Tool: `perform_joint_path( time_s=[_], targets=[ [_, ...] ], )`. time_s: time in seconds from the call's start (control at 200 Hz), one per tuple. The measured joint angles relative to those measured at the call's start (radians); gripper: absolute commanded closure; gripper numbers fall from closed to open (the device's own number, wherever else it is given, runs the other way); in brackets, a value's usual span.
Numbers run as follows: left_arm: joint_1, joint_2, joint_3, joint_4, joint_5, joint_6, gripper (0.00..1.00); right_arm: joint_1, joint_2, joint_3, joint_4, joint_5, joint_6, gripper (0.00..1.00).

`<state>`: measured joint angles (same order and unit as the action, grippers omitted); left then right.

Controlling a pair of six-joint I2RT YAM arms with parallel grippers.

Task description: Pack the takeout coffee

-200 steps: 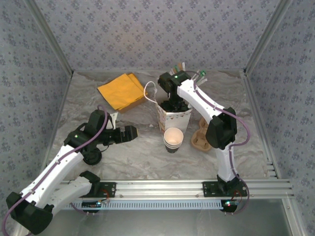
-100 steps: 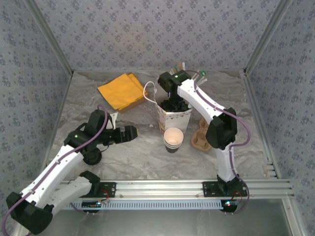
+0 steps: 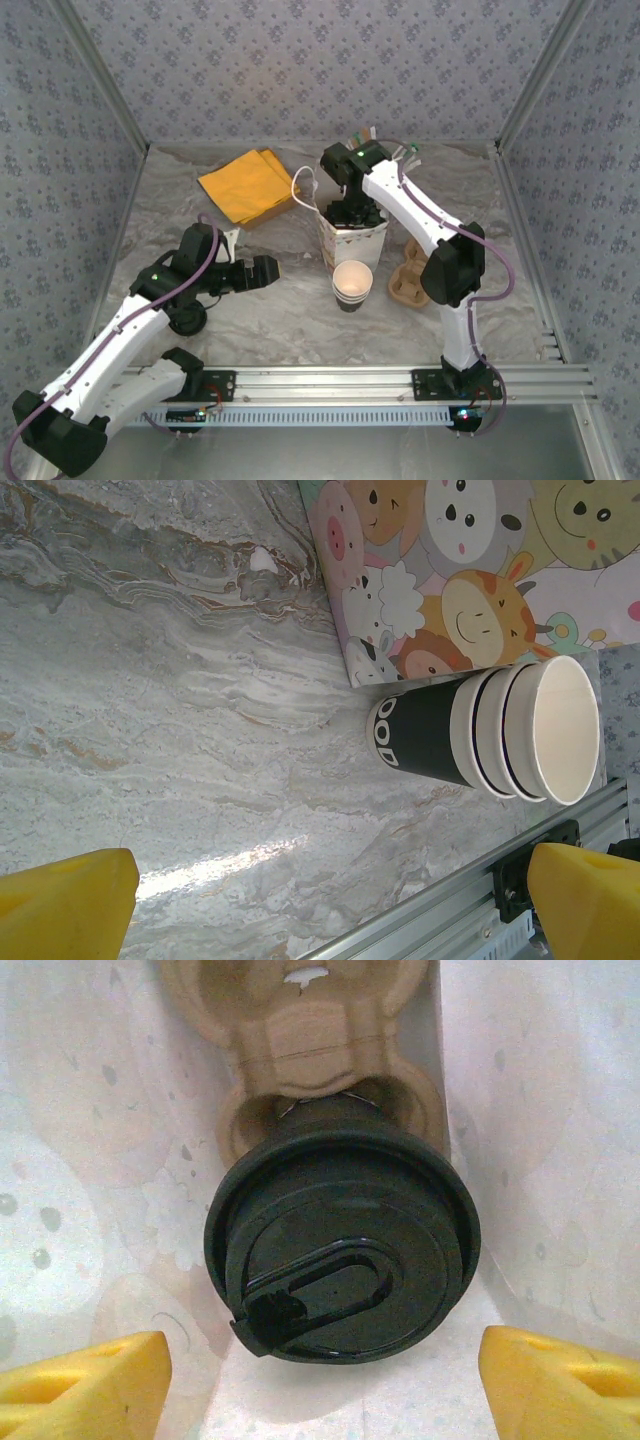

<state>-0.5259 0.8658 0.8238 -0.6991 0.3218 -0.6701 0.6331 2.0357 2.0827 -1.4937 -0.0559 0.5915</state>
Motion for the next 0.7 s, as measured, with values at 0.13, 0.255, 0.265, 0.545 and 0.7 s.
perform_joint_path(
  time_s=[0.13,0.255,0.265,0.545,0.7],
  targets=[
    [0.000,0.000,0.000,0.000,0.000,0.000,0.00,0.003,0.000,0.020,-0.003,0.000,0.004,0.27],
    [0.000,0.000,0.000,0.000,0.000,0.000,0.00,0.007,0.000,0.034,-0.011,0.004,0.005,0.27],
    [0.000,0.000,0.000,0.000,0.000,0.000,0.00,0.007,0.000,0.034,-0.011,0.004,0.005,0.26],
    [0.000,0.000,0.000,0.000,0.000,0.000,0.00,0.011,-0.002,0.038,-0.025,0.007,0.005,0.26],
    [0.000,0.000,0.000,0.000,0.000,0.000,0.00,0.014,-0.002,0.058,-0.031,0.008,0.008,0.27]
  ],
)
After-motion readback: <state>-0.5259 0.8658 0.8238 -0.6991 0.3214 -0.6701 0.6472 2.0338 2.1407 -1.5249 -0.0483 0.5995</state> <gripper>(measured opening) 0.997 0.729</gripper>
